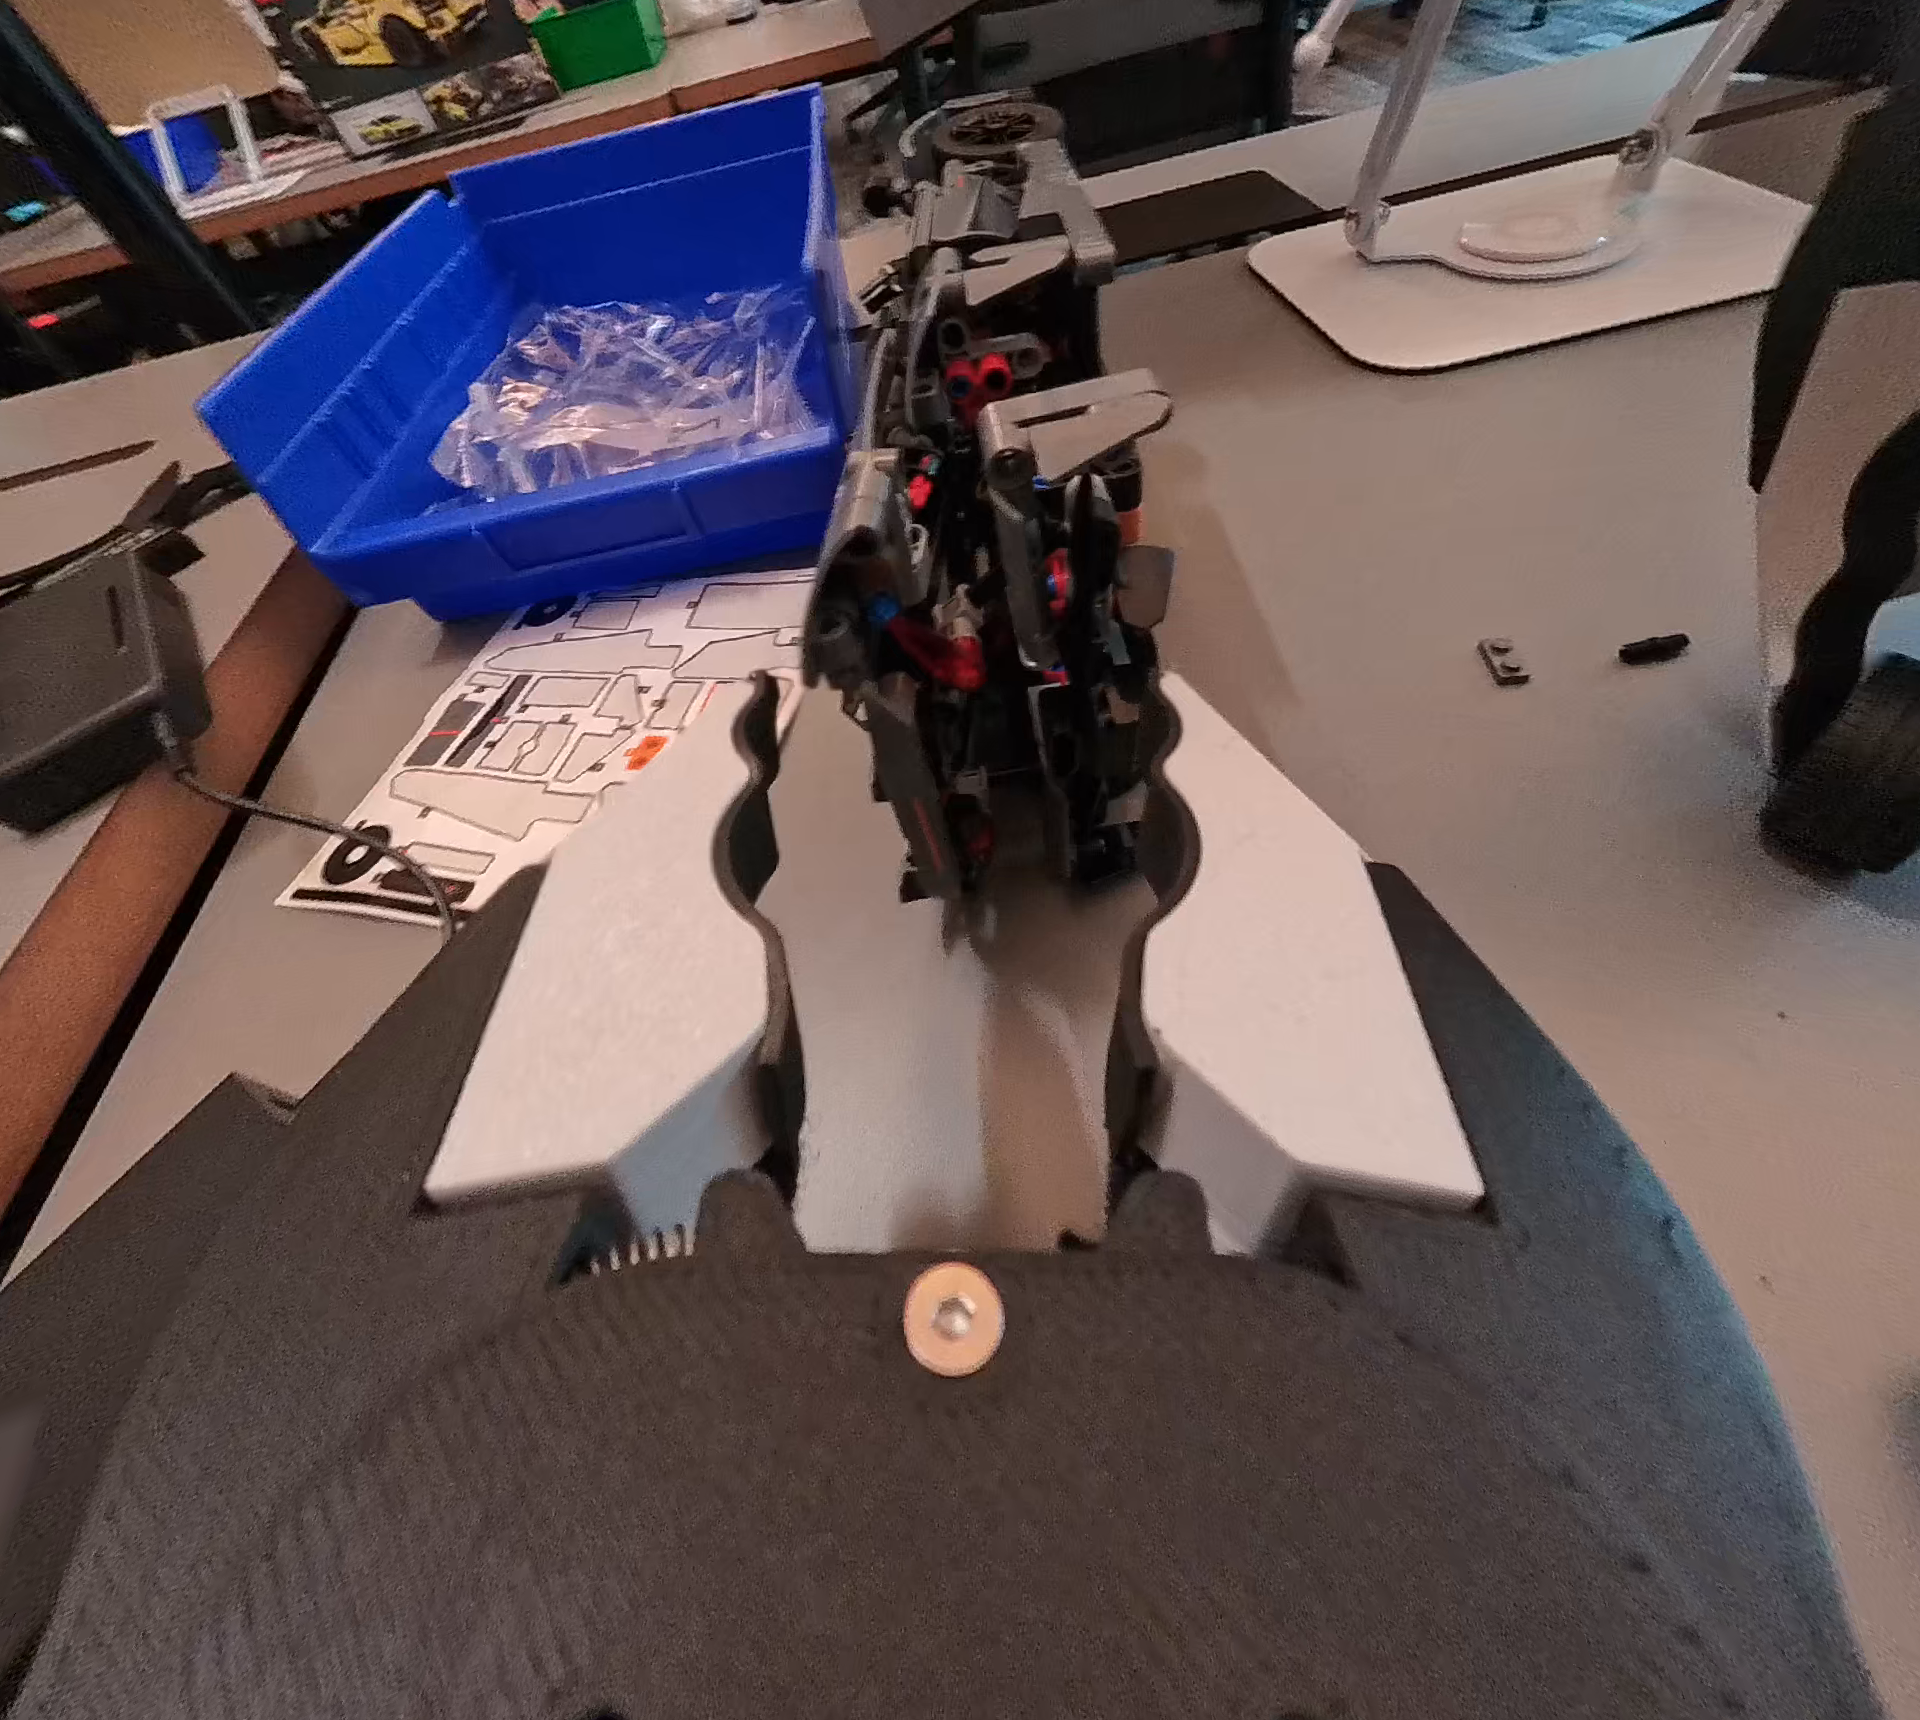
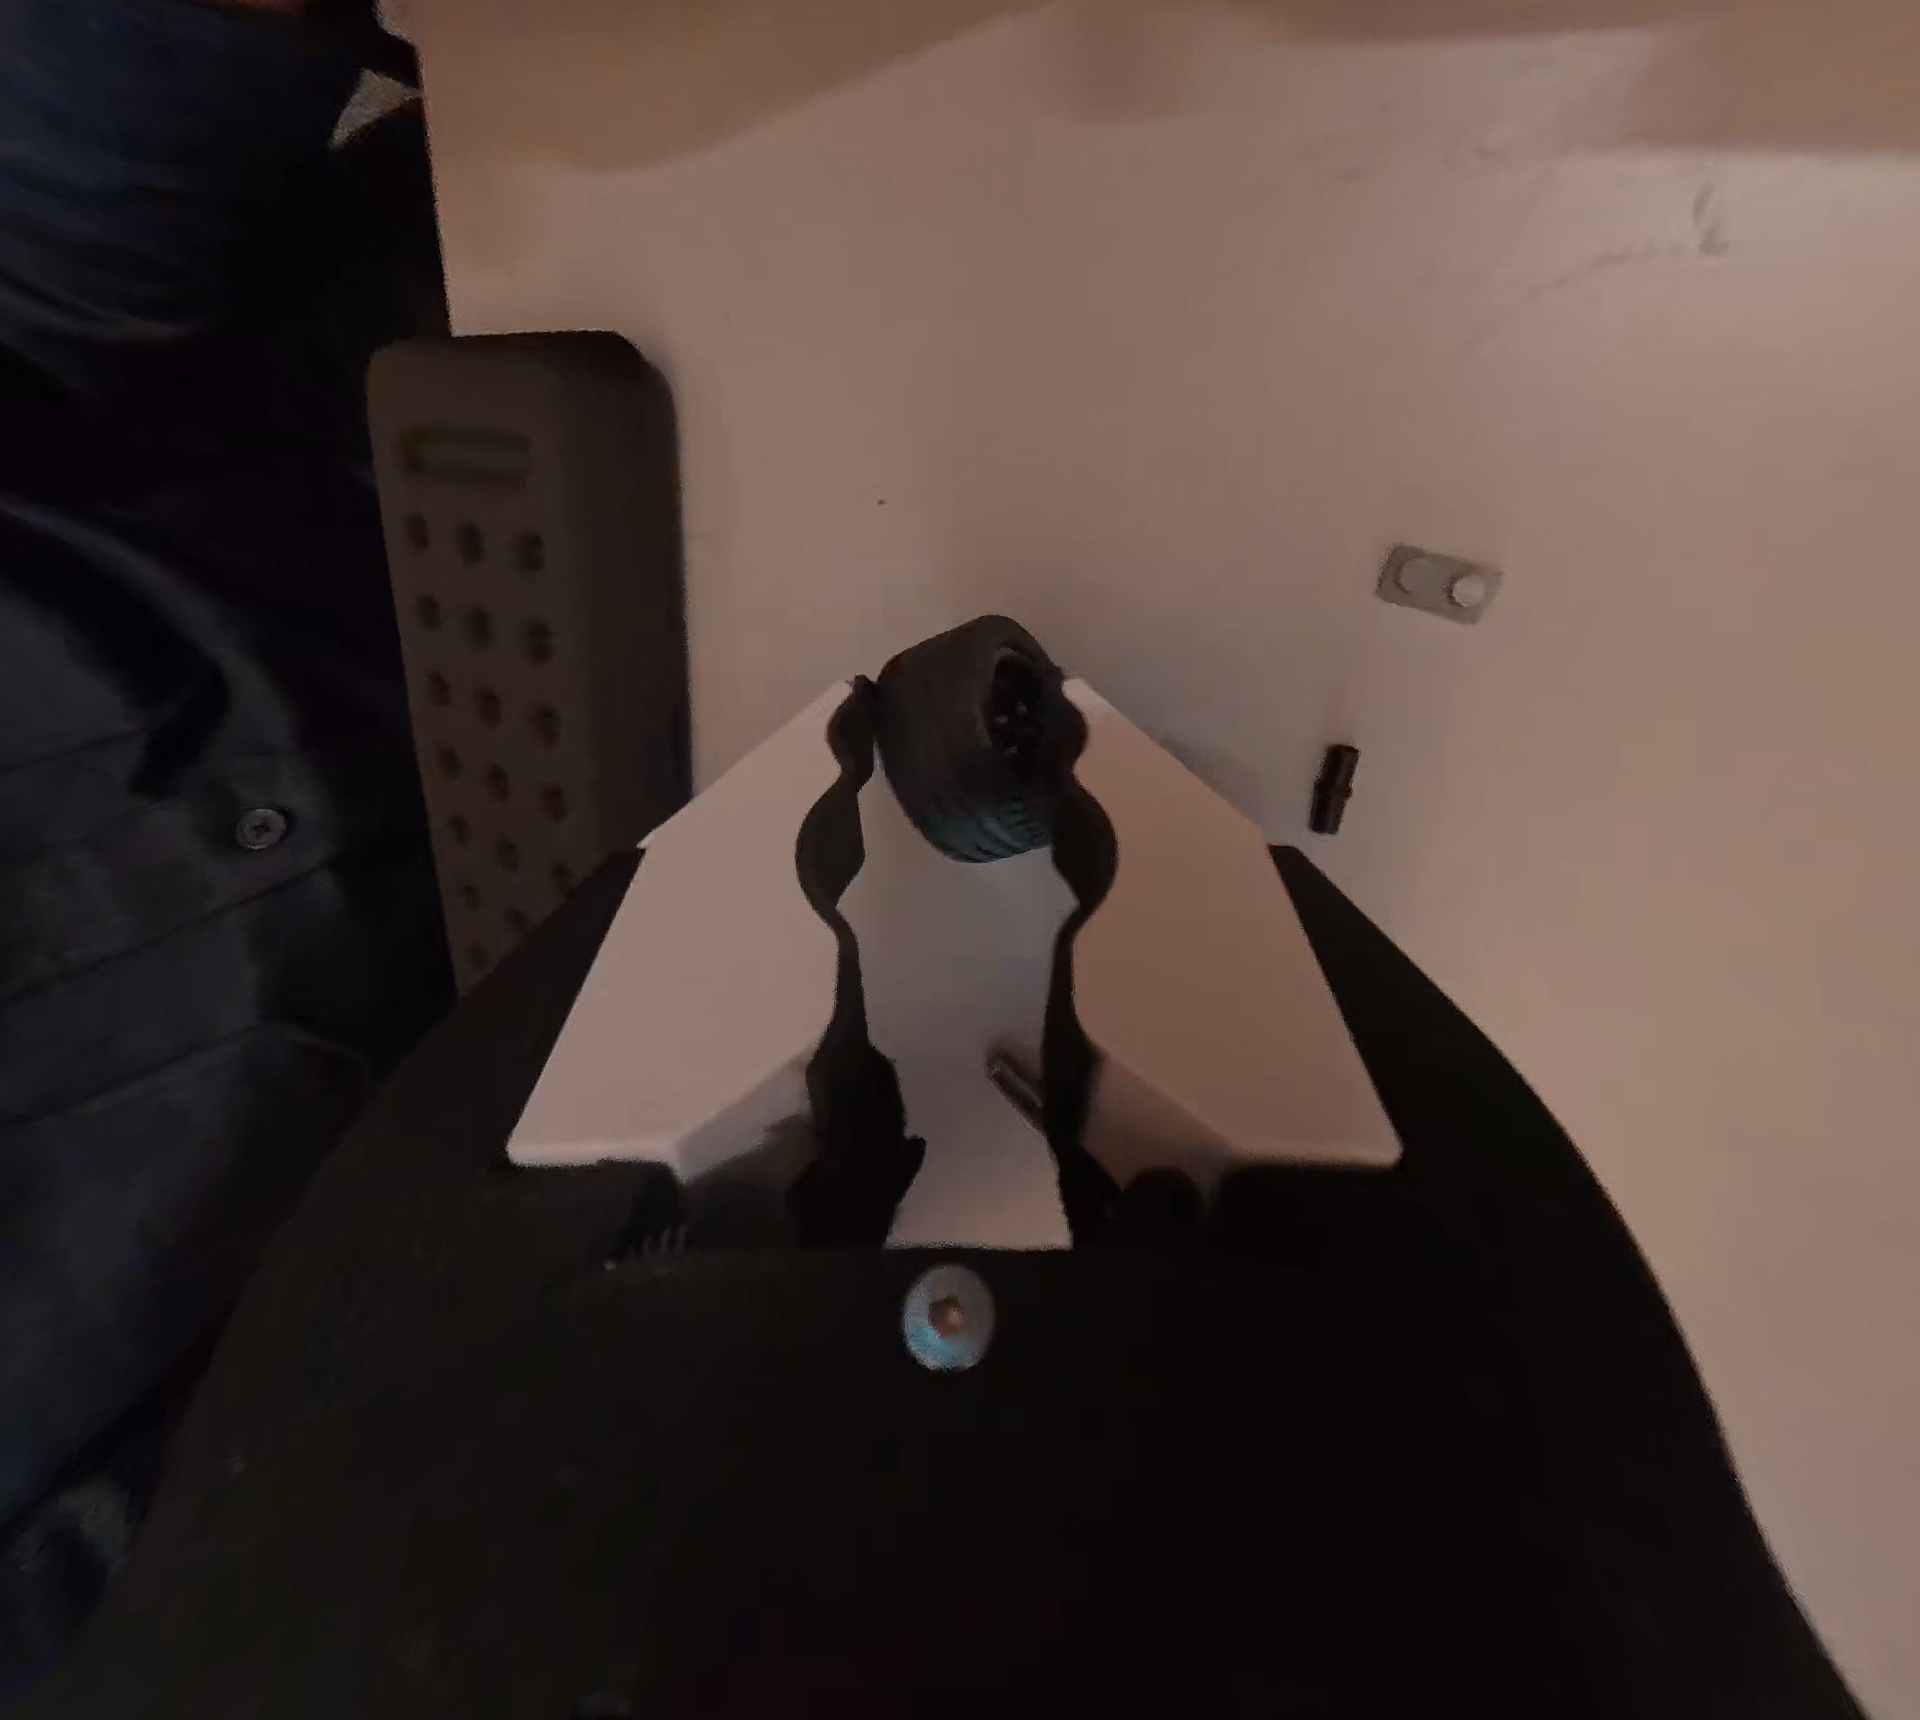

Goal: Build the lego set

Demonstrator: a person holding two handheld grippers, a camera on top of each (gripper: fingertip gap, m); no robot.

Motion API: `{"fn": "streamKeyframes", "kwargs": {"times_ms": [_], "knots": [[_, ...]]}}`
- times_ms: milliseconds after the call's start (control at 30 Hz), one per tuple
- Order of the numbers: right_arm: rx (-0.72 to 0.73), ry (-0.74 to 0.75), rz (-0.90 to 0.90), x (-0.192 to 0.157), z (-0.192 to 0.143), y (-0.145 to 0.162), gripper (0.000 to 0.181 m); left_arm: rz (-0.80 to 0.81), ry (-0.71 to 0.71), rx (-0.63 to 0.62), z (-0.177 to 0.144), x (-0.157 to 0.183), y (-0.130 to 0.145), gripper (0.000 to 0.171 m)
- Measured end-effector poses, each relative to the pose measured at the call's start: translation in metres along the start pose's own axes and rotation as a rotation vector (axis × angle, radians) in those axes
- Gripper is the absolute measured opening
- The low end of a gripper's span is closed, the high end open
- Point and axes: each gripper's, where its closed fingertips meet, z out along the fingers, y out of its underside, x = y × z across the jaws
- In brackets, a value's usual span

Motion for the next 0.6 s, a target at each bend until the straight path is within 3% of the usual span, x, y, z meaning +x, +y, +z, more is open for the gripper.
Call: {"fn": "streamKeyframes", "kwargs": {"times_ms": [200, 300, 367, 500, 600], "knots": [[-0.048, 0.040, 0.052, 0.003, 0.004, 0.008, 0.050, 0.037, -0.077, 0.053, -0.020, 0.002, -0.010, 0.070], [-0.072, 0.054, 0.022, 0.002, 0.007, 0.014, 0.034, 0.123, -0.148, 0.093, -0.039, 0.009, -0.021, 0.067], [-0.065, 0.042, 0.021, 0.000, 0.007, 0.014, 0.033, 0.236, -0.149, 0.208, -0.058, 0.035, -0.043, 0.052], [0.019, -0.003, 0.002, -0.005, 0.000, 0.005, 0.024, 0.371, 0.015, 0.207, -0.060, 0.104, -0.050, 0.049], [0.132, -0.039, -0.030, -0.009, -0.014, -0.007, 0.023, 0.358, 0.213, 0.080, -0.043, 0.141, -0.028, 0.051]]}}
